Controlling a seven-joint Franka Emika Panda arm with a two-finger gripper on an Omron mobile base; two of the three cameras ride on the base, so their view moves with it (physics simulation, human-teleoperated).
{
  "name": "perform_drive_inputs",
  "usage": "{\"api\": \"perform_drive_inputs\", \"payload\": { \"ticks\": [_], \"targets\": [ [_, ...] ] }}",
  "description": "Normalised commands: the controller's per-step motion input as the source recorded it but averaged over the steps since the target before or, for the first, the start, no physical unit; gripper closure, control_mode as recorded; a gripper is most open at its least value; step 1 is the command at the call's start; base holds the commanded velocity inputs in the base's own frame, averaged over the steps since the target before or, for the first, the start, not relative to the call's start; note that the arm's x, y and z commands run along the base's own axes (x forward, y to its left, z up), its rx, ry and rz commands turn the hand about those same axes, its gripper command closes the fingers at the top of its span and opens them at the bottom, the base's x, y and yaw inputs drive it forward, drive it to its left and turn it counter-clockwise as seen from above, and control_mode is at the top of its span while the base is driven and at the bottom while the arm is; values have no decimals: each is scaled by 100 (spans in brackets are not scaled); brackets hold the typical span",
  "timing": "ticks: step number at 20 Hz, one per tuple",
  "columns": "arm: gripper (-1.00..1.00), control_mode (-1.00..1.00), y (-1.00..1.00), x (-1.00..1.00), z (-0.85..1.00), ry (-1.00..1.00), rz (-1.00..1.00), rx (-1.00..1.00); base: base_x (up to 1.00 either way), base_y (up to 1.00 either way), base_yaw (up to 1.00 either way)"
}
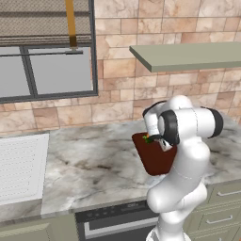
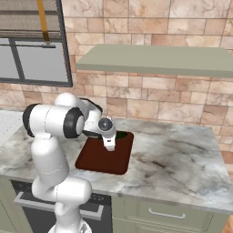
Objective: Place the two vegetables and bowl onto the tray for setting up a vegetable dip station.
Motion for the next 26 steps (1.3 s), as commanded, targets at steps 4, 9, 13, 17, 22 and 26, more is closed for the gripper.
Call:
{"api": "perform_drive_inputs", "payload": {
  "ticks": [4,9,13,17,22,26],
  "targets": [
    [-100,-100,0,9,-2,0,0,0,0,0,0],
    [-100,-100,0,0,0,0,0,0,0,0,0],
    [-100,-100,0,3,0,0,0,0,0,0,0],
    [-100,-100,0,7,0,0,0,0,0,0,0],
    [-100,-100,-5,0,18,0,0,0,0,0,0],
    [-100,-100,-15,0,37,0,0,0,0,0,0]
  ]
}}
